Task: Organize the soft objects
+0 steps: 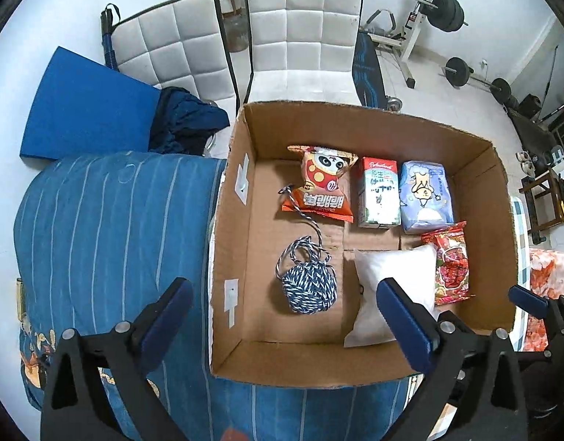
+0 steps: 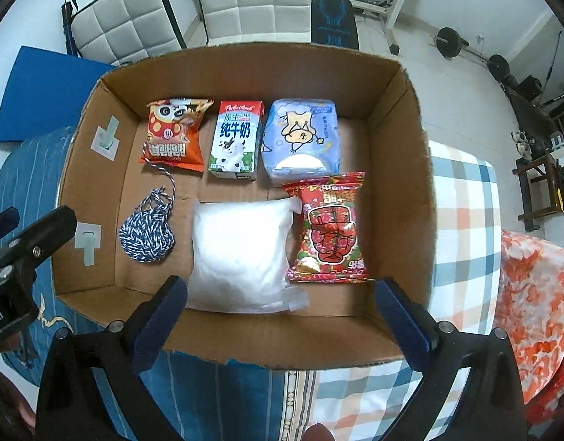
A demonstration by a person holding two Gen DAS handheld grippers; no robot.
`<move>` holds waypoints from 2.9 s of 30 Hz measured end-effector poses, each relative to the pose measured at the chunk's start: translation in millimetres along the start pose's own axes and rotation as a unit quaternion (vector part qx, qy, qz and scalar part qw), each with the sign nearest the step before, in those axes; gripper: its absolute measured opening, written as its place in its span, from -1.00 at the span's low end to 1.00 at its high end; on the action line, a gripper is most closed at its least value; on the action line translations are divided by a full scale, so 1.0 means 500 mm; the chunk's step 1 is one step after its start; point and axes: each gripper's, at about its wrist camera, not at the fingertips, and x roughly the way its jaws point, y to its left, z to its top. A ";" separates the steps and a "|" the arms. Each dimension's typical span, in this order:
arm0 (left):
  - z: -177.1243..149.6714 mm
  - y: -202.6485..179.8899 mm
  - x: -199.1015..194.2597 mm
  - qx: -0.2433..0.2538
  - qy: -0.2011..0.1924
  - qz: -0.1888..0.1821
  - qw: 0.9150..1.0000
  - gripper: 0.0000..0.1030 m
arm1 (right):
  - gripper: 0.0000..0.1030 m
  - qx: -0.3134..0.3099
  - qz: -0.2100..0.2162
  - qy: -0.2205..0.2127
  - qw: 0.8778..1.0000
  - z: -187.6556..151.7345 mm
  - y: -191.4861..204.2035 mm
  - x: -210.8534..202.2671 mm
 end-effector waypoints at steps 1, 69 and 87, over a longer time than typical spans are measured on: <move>-0.002 -0.002 -0.005 0.000 -0.003 0.001 1.000 0.99 | 1.00 0.001 0.001 -0.003 1.000 -0.002 -0.002 -0.007; -0.410 -0.052 -0.633 -0.009 -0.231 0.017 0.973 0.99 | 1.00 0.015 0.005 -0.277 0.961 -0.495 -0.121 -0.667; -0.416 -0.053 -0.637 -0.004 -0.238 0.020 0.971 0.99 | 1.00 0.013 0.001 -0.287 0.958 -0.500 -0.124 -0.679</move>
